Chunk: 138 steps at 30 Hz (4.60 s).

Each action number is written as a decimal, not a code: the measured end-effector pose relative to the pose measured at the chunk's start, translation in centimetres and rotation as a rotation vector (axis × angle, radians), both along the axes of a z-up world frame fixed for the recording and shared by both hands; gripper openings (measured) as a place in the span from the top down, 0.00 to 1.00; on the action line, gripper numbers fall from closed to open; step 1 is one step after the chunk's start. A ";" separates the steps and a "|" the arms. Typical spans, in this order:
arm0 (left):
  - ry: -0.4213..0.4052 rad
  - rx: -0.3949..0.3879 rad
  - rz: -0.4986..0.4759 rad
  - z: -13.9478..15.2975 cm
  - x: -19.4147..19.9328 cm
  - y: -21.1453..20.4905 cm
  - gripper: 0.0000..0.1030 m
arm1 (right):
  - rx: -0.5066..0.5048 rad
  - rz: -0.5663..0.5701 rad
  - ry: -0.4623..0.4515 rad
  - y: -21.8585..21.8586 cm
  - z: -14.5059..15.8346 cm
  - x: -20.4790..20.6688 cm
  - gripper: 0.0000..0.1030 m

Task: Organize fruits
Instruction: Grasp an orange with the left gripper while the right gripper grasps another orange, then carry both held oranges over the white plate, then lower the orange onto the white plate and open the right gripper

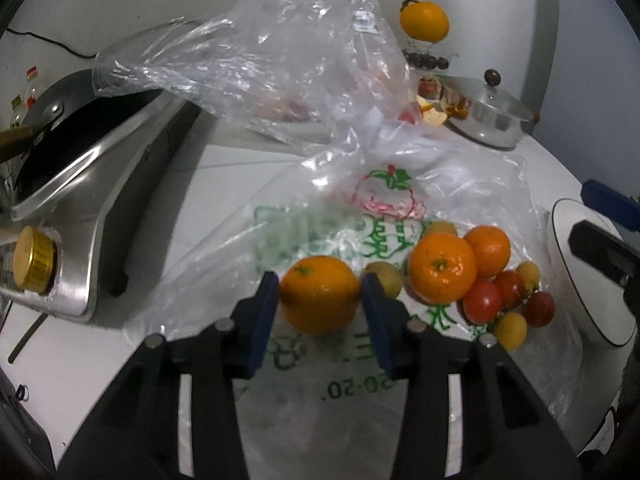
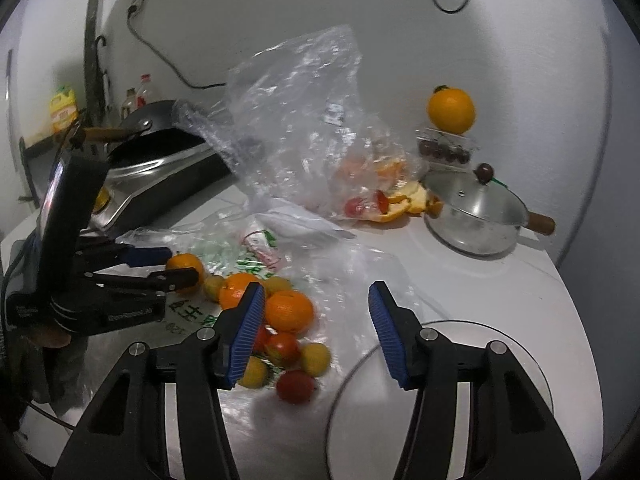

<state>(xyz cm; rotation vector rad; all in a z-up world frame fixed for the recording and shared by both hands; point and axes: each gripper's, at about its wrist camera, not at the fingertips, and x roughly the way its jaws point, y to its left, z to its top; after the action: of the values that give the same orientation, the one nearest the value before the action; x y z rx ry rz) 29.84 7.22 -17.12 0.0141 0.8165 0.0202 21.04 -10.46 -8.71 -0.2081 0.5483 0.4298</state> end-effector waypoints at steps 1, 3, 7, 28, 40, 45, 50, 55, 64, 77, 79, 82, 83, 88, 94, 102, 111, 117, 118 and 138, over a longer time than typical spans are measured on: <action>0.002 0.002 -0.002 0.0 0.1 0.0 0.56 | -0.008 0.010 0.002 0.5 -0.1 0.1 0.44; 0.015 0.002 -0.007 -0.2 0.3 -0.2 0.54 | -0.028 0.028 0.011 1.4 -0.2 0.3 0.44; 0.035 -0.002 -0.026 -0.7 0.7 -0.4 0.53 | -0.047 0.056 0.018 2.8 -0.3 0.6 0.44; -0.162 -0.123 0.104 2.6 -5.8 3.6 0.54 | -0.187 0.166 0.117 8.2 -4.3 3.3 0.50; -0.182 -0.125 0.135 3.0 -7.1 4.0 0.54 | -0.338 0.128 0.048 9.9 -5.7 3.3 0.56; -0.192 -0.125 0.144 3.3 -7.7 4.2 0.54 | -0.334 0.127 0.042 9.8 -5.6 3.1 0.57; -0.200 -0.123 0.142 3.7 -8.3 3.9 0.54 | -0.297 0.130 0.028 9.2 -4.5 2.1 0.57; -0.217 -0.116 0.126 4.5 -8.8 3.0 0.54 | -0.239 0.131 -0.001 8.1 -2.5 0.8 0.57; -0.213 -0.091 0.111 5.2 -9.4 0.5 0.54 | -0.127 0.144 -0.033 5.2 0.5 -1.8 0.57; -0.225 -0.058 0.071 6.3 -10.1 -4.2 0.54 | -0.019 0.128 -0.058 -0.1 2.6 -3.8 0.57; -0.224 -0.053 0.064 6.4 -10.1 -5.0 0.54 | -0.014 0.122 -0.061 -0.9 2.6 -4.0 0.57; -0.224 -0.042 0.051 6.5 -10.1 -6.2 0.54 | -0.006 0.112 -0.062 -2.1 2.6 -4.2 0.57; -0.223 -0.038 0.047 6.5 -10.1 -6.5 0.54 | -0.004 0.109 -0.063 -2.6 2.6 -4.2 0.57; -0.224 -0.027 0.024 6.7 -9.8 -8.5 0.54 | 0.004 0.085 -0.058 -4.9 2.5 -4.7 0.57; -0.213 -0.020 -0.017 6.7 -9.4 -11.3 0.54 | 0.016 0.053 -0.049 -7.7 1.9 -5.0 0.57; -0.201 -0.005 -0.073 6.3 -9.2 -15.3 0.54 | 0.033 0.008 -0.032 -11.4 1.1 -5.5 0.57; -0.174 0.000 -0.118 5.4 -8.5 -19.1 0.54 | 0.046 -0.027 -0.004 -15.1 -0.1 -5.8 0.57; -0.155 0.001 -0.133 4.7 -8.3 -20.8 0.54 | 0.056 -0.037 0.017 -16.7 -1.0 -5.9 0.57; -0.148 0.001 -0.134 4.5 -8.2 -21.1 0.54 | 0.057 -0.037 0.021 -16.8 -1.1 -5.9 0.57; -0.070 -0.008 -0.132 2.4 -6.6 -24.0 0.54 | 0.029 0.017 0.089 -17.9 -4.3 -4.5 0.57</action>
<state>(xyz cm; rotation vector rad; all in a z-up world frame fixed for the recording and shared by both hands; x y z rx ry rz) 23.25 -16.73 -14.76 0.0593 0.7446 -0.1065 16.50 -28.38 -12.97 -0.1668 0.6274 0.4645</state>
